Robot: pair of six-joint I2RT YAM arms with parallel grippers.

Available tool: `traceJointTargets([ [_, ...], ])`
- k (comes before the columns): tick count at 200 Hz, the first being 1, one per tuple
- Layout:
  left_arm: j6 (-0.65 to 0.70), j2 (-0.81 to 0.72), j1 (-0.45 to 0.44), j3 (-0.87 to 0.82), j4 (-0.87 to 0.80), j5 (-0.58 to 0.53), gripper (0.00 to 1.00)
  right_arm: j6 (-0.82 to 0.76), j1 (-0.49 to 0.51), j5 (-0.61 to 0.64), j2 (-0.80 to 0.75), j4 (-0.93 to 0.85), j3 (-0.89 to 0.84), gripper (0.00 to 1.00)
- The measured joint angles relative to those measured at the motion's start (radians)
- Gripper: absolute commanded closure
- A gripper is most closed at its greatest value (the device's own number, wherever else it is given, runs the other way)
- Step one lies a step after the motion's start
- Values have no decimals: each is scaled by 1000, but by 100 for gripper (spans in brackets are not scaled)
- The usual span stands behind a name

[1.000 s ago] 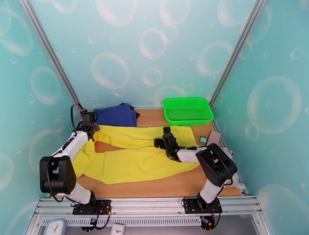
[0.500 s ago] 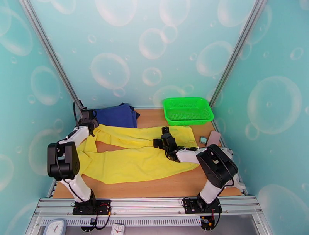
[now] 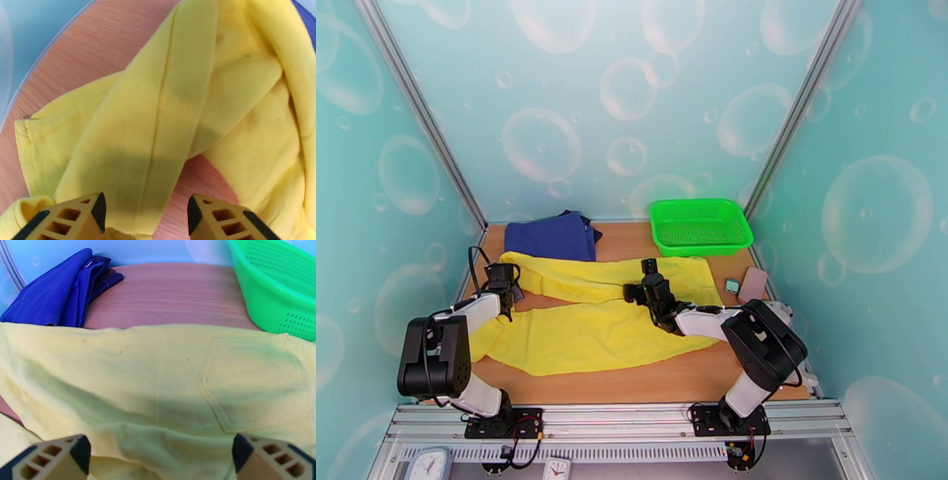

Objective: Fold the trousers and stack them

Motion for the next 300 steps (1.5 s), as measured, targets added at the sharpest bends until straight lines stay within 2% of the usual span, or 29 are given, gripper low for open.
traceJointTargets([
  [34,4,92,-2,77,-8,-4,44,-1,0,0,0,0,0,1],
  [72,1,142,-5,92,-19,-31,51,-8,0,0,0,0,0,1],
  [108,-1,152,-11,100,-48,-74,70,-8,-2,0,0,0,0,1],
  [130,-14,150,-11,103,-70,-96,91,-8,-2,0,0,0,0,1],
  [150,-14,132,-10,105,-95,-109,100,-8,-2,0,0,0,0,1],
  [220,-18,-17,-10,149,-193,-121,100,-8,-18,-2,0,0,0,1],
  [269,-6,-38,8,357,-345,-190,100,-8,-29,-22,0,0,0,1],
  [300,21,16,79,500,-417,-222,100,-8,-31,-24,0,4,-5,1],
])
